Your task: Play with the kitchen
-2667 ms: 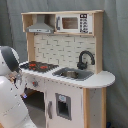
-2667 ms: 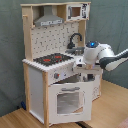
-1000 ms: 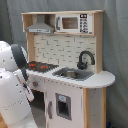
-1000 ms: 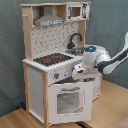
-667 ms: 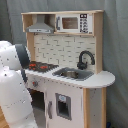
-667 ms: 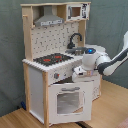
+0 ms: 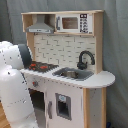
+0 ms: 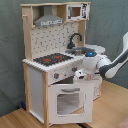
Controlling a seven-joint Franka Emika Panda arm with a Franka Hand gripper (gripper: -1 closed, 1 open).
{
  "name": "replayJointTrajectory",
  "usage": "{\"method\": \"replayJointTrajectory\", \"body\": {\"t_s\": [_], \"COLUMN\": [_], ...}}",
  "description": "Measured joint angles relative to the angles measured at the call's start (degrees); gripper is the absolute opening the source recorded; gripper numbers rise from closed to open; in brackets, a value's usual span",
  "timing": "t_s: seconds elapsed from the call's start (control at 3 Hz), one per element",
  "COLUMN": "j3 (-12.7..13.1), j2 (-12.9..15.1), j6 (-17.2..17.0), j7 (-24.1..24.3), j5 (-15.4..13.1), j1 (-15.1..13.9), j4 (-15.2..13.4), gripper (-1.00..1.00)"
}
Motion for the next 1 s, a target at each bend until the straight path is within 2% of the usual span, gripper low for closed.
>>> {"method": "replayJointTrajectory", "body": {"t_s": [0.33,0.67,1.0], "j3": [1.75,2.19,4.58], "j2": [-0.08,-0.19,-0.27], "j6": [1.18,2.67,3.76], "j7": [5.72,11.23,16.55], "j5": [0.0,-0.01,-0.01], "j1": [0.0,-0.01,0.0], "j4": [0.01,0.47,0.93], "gripper": [-1.0,-1.0,-1.0]}}
